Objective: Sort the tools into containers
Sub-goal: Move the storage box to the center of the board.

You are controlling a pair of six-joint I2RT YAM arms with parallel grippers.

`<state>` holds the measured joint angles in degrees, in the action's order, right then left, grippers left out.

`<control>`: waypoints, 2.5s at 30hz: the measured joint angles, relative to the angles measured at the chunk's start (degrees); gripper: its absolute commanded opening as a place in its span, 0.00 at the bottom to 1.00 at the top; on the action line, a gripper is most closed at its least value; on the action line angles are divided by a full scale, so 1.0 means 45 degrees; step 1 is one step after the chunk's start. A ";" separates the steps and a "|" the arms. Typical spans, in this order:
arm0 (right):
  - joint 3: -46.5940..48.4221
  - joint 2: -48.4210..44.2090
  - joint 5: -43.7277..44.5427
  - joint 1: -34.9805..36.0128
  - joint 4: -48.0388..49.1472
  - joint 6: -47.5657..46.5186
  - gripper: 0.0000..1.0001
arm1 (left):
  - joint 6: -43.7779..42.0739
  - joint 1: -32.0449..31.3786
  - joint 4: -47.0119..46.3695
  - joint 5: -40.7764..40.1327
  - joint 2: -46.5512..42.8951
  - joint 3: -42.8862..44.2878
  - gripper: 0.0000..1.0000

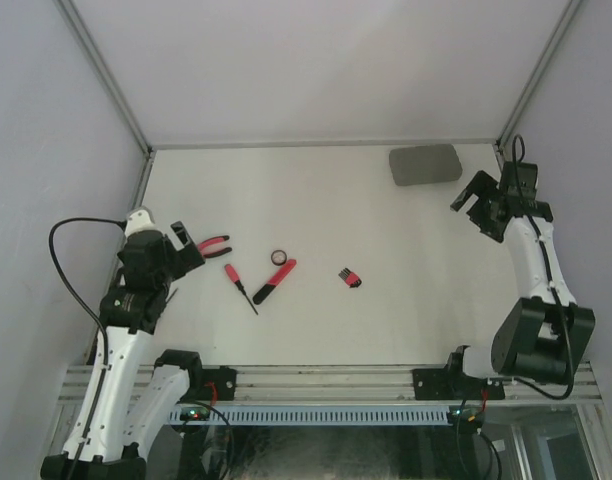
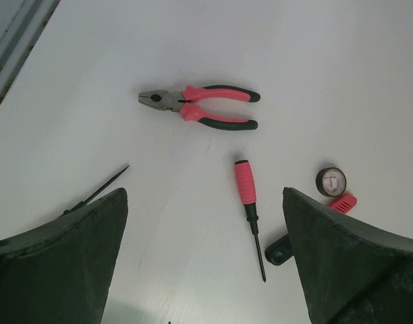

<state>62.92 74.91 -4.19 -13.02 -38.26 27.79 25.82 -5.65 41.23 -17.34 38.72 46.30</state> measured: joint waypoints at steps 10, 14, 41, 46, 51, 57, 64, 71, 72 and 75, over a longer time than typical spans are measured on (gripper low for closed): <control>0.5236 0.5683 -0.0039 0.0510 0.1171 -0.0083 0.92 | -0.0165 0.0000 -0.0549 0.0257 0.0393 0.0000 1.00; 0.7164 0.7504 0.0068 0.0583 0.1365 -0.0087 0.92 | -0.0199 0.0000 -0.1127 0.0248 0.1044 0.0189 1.00; 1.7597 1.6339 -0.0481 0.0384 0.2516 -0.0491 0.91 | -0.0903 0.0000 -0.4391 0.1253 0.2958 0.0651 1.00; 1.7617 1.6874 -0.0845 0.0389 0.2540 -0.0321 0.91 | -0.0903 0.0000 -0.4386 0.1379 0.3191 0.0651 1.00; 1.7617 1.7034 -0.0908 0.0389 0.2361 -0.0311 0.89 | -0.0899 0.0000 -0.4381 0.1467 0.3478 0.0651 1.00; 1.7617 1.7034 -0.0860 0.0398 0.1967 -0.0413 0.89 | -0.0899 0.0000 -0.4133 0.1360 0.4099 0.0665 1.00; 1.7617 1.7073 -0.1127 0.0393 0.1579 -0.0583 0.87 | -0.0899 0.0000 -0.3954 0.1336 0.4308 0.0665 1.00; 1.7612 1.7218 -0.1540 0.0384 0.1132 -0.1146 0.82 | -0.0894 0.0000 -0.3847 0.1336 0.4711 0.0714 0.99; 1.7612 1.7238 -0.1642 0.0384 0.1083 -0.1205 0.80 | -0.0894 0.0000 -0.3793 0.1336 0.4794 0.0714 0.99; 1.7612 1.7335 -0.1938 0.0374 0.0894 -0.1443 0.75 | -0.0894 0.0000 -0.3662 0.1345 0.4935 0.0714 0.99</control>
<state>142.17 152.92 -12.91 -11.33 -34.24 21.30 21.80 -5.65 24.75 -11.29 60.93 49.52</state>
